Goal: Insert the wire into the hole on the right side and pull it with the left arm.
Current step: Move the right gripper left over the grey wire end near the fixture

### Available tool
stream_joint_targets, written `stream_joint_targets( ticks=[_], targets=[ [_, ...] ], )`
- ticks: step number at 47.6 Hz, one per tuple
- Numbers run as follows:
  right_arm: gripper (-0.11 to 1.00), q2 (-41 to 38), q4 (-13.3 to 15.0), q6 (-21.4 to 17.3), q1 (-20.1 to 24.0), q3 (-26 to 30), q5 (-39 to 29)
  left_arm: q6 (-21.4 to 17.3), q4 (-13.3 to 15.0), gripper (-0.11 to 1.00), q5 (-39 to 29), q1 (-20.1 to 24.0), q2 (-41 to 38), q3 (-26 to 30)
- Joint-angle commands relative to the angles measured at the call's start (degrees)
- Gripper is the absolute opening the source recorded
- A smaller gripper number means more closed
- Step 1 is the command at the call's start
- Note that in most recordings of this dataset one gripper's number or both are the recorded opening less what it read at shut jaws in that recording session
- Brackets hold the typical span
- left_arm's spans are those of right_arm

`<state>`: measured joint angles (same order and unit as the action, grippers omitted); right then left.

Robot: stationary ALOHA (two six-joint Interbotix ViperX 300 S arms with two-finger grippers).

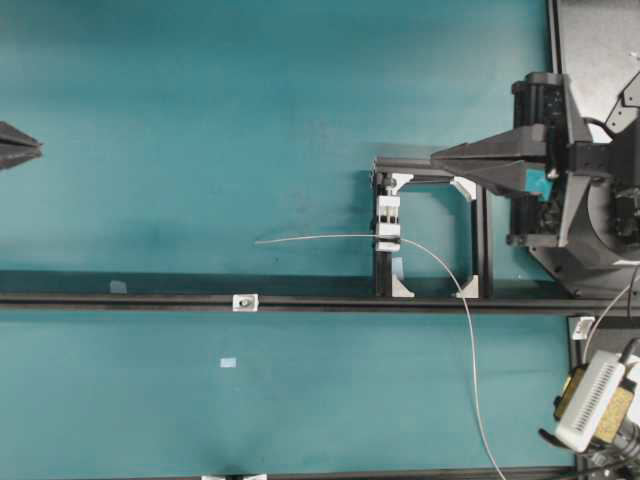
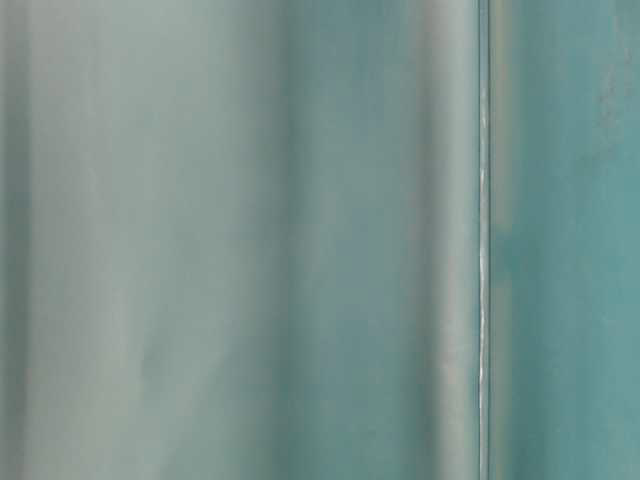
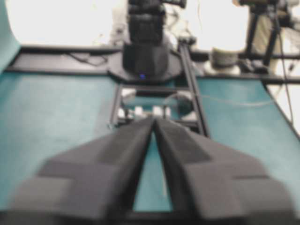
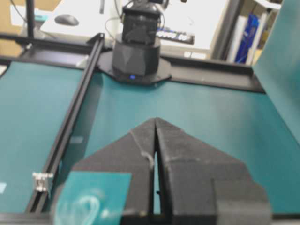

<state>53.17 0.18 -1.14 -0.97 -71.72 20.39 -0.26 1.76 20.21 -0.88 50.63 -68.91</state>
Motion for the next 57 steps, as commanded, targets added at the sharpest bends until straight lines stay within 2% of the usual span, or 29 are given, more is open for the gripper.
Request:
stream_joint_targets(
  ticks=[1,7,10,13,19,21,31,57],
  targets=[
    [0.0,-1.8,-0.3,-0.3,-0.1,1.1,0.4,0.0,0.1,0.0,0.9,-0.3,-1.3,0.7],
    [0.01,-4.1,-0.4,-1.1,-0.1,1.8,0.4,0.0,0.1,0.23,1.8,-0.3,-3.1,0.4],
    [0.09,-5.3,-0.4,-2.0,-0.1,2.3,0.5,0.2,0.2,0.4,2.2,-0.3,-4.3,0.4],
    [0.22,-6.3,-0.4,-3.2,-0.1,2.6,0.5,0.3,0.2,0.55,2.3,-0.3,-5.6,0.5],
    [0.6,-8.7,-0.4,-5.6,-0.1,3.3,0.4,0.4,0.3,0.55,2.3,-0.2,-8.2,1.0],
    [0.68,-9.2,-0.4,-6.3,-0.1,3.3,0.4,0.4,0.4,0.55,2.3,-0.1,-9.4,1.2],
    [0.68,-13.6,-0.3,-8.6,-0.1,4.2,0.4,0.5,0.4,0.55,2.3,0.1,-14.2,2.2],
    [0.68,-30.8,-0.2,-8.8,0.6,10.8,-6.2,0.6,0.5,0.57,2.4,0.5,-21.8,3.2]
  ],
)
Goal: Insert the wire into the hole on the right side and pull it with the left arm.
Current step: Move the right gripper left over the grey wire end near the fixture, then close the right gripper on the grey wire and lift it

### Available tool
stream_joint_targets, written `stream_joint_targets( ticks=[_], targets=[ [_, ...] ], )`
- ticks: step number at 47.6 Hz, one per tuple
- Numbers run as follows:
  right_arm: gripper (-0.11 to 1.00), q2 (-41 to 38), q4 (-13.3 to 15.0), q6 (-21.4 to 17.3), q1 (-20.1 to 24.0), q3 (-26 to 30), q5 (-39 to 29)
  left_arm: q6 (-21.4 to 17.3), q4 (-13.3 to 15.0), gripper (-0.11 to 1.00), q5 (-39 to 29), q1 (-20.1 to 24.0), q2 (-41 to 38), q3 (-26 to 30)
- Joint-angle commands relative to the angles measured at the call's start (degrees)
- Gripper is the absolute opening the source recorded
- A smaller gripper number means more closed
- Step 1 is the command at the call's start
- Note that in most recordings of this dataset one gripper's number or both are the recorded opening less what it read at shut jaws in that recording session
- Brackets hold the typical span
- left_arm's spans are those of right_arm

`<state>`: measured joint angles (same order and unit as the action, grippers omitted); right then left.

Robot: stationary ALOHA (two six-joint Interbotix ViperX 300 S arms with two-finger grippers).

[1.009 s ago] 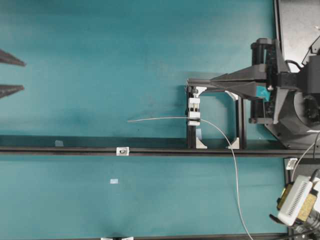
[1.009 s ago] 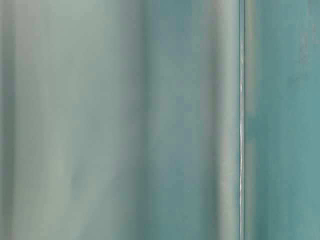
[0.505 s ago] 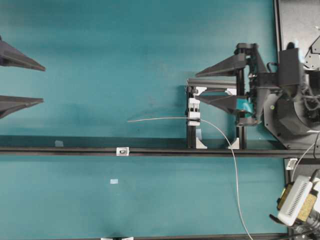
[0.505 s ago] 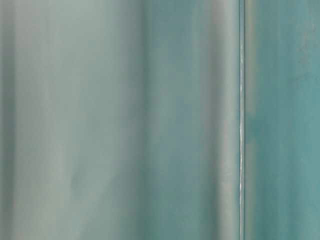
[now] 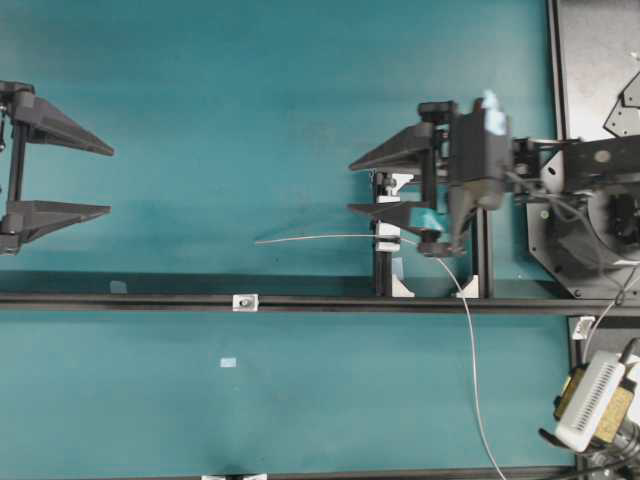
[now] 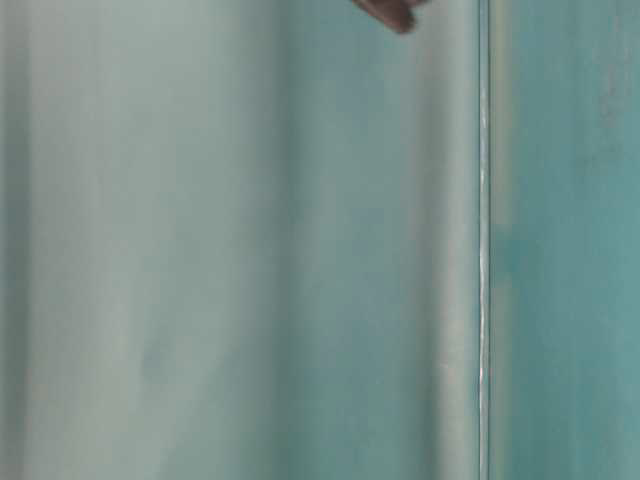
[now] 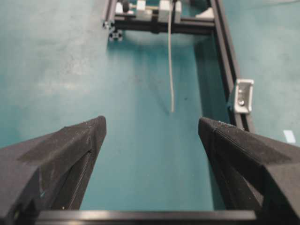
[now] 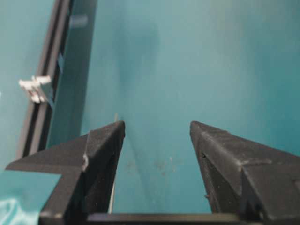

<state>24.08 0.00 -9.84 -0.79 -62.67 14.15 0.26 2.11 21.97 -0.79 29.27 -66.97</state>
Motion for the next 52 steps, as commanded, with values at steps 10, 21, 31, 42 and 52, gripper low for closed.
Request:
stream_joint_targets(
  ticks=[10,21,31,42,52],
  targets=[
    [0.68,-7.3,-0.1,-0.2,1.3,3.4,0.0,0.0,0.1,0.57,0.8,1.4,-3.2,1.9],
    [0.68,-10.7,-0.1,-0.3,2.2,4.9,0.0,0.0,0.2,0.57,0.8,1.8,-4.8,2.5],
    [0.68,-13.8,-0.1,-1.4,2.3,5.7,0.0,0.0,0.2,0.57,0.9,1.9,-4.9,2.5],
    [0.68,-16.5,-0.1,-2.5,2.3,6.1,0.0,0.0,0.2,0.56,1.1,1.9,-4.9,2.5],
    [0.68,-18.0,-0.1,-2.5,2.3,6.6,-0.4,0.0,0.2,0.56,1.3,1.9,-4.9,2.5]
  ],
)
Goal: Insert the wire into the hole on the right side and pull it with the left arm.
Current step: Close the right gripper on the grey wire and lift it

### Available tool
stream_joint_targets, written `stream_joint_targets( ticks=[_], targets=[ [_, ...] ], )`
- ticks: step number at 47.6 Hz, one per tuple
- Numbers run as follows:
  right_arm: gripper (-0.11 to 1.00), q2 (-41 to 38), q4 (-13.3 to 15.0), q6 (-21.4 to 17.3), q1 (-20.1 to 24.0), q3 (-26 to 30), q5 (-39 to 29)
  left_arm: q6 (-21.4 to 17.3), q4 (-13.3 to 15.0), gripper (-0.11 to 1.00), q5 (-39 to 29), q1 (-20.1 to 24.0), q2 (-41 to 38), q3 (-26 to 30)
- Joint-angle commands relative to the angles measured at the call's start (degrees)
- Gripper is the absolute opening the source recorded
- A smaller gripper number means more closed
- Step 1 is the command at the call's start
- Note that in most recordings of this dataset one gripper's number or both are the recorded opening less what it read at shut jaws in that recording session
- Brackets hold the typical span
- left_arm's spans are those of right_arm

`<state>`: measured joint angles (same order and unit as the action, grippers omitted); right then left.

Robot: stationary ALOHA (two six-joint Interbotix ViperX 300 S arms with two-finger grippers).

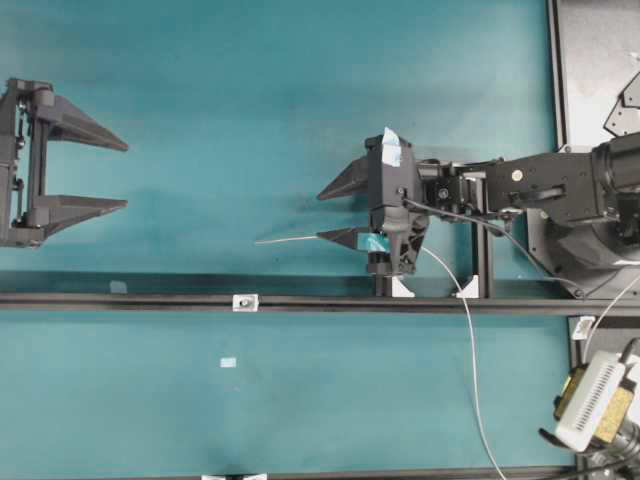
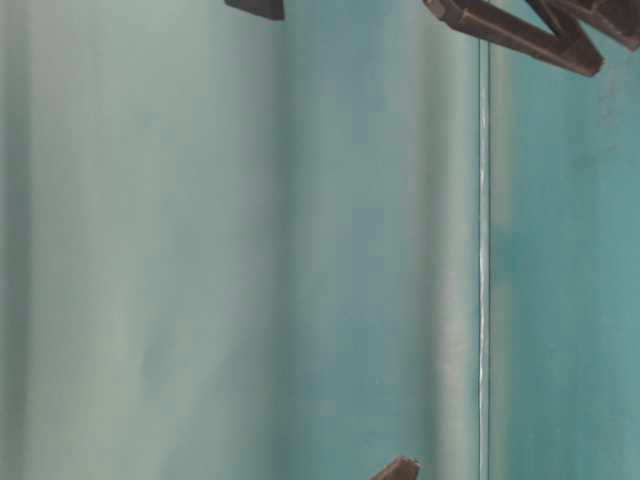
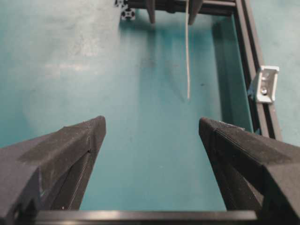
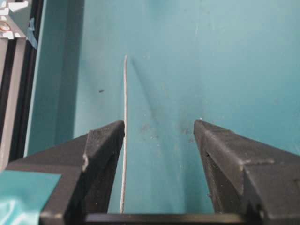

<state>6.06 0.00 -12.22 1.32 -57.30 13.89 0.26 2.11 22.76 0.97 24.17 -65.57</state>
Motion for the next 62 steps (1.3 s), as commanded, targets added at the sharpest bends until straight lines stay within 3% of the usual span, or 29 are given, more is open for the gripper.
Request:
stream_joint_targets(
  ticks=[1,14,39,44,55,58,62],
  targets=[
    [0.68,-0.1,0.0,-0.1,0.2,1.2,-0.3,0.0,0.2,0.56,0.4,0.2,0.1,1.0],
    [0.68,-2.8,-0.1,-0.1,0.3,3.3,-3.5,0.0,0.1,0.56,0.4,0.3,0.1,0.9],
    [0.66,-6.9,0.1,-0.1,0.2,6.2,-3.3,0.0,0.2,0.56,0.5,0.2,0.1,0.4],
    [0.57,-6.9,0.1,-0.1,0.3,6.1,-3.3,0.0,0.1,0.56,0.5,0.2,0.1,0.4],
    [0.08,-6.9,0.2,0.0,0.3,5.8,-3.5,0.0,0.2,0.56,0.4,0.2,0.1,0.5],
    [0.01,-6.9,0.2,0.0,0.2,5.7,-3.5,0.0,0.1,0.56,0.4,0.2,0.1,0.5],
    [0.01,-6.9,0.2,0.0,0.2,5.5,-3.5,0.0,0.2,0.56,0.5,0.2,0.1,0.5]
  ],
)
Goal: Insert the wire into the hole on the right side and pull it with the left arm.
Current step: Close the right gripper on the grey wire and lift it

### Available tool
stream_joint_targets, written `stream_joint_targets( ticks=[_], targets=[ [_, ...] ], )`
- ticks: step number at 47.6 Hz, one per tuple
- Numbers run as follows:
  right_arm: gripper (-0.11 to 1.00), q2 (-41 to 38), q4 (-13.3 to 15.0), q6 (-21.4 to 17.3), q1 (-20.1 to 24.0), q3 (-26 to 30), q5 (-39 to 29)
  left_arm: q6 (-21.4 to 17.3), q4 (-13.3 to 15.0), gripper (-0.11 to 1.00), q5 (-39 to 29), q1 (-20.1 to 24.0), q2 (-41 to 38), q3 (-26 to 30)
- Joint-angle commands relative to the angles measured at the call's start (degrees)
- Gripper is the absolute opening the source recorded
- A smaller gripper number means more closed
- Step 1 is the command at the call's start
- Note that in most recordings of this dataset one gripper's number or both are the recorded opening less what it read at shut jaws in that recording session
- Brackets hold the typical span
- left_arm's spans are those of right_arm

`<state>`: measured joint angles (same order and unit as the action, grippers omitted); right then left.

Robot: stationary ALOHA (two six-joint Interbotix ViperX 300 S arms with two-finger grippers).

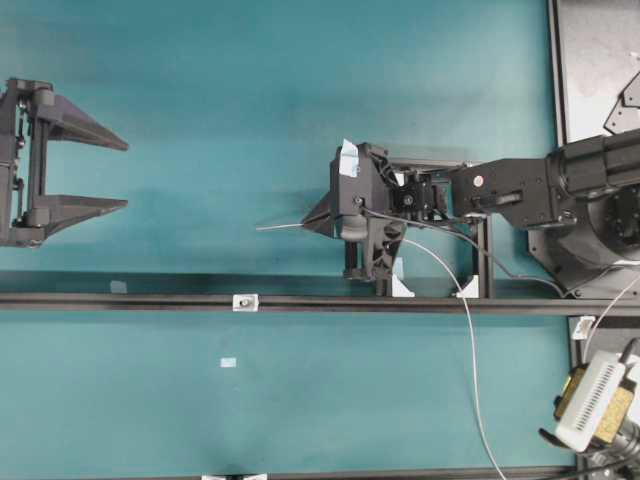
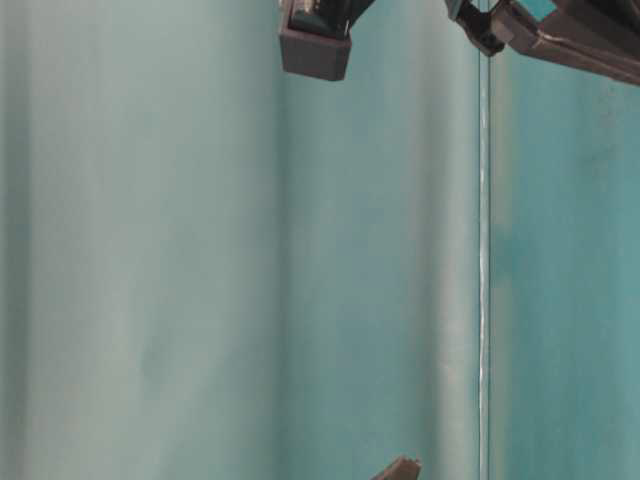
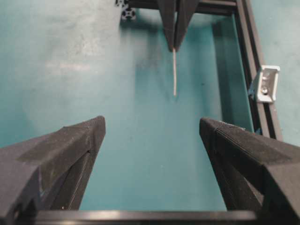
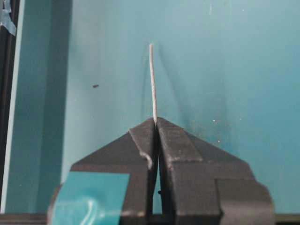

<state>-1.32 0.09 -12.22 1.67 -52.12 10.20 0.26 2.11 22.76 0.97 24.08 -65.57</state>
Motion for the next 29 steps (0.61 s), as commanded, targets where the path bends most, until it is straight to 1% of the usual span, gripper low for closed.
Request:
stream_joint_targets(
  ticks=[1,16,29],
  targets=[
    [0.01,0.5,0.2,0.0,-0.2,0.3,0.2,0.0,0.2,0.56,0.5,0.2,0.2,0.5],
    [0.01,1.5,0.3,0.1,-0.2,0.1,-0.1,0.0,0.2,0.56,0.4,0.3,0.2,0.5],
    [0.01,7.5,0.4,0.1,-0.2,-0.3,-3.1,0.1,0.2,0.56,0.5,0.3,0.2,0.9]
  ],
)
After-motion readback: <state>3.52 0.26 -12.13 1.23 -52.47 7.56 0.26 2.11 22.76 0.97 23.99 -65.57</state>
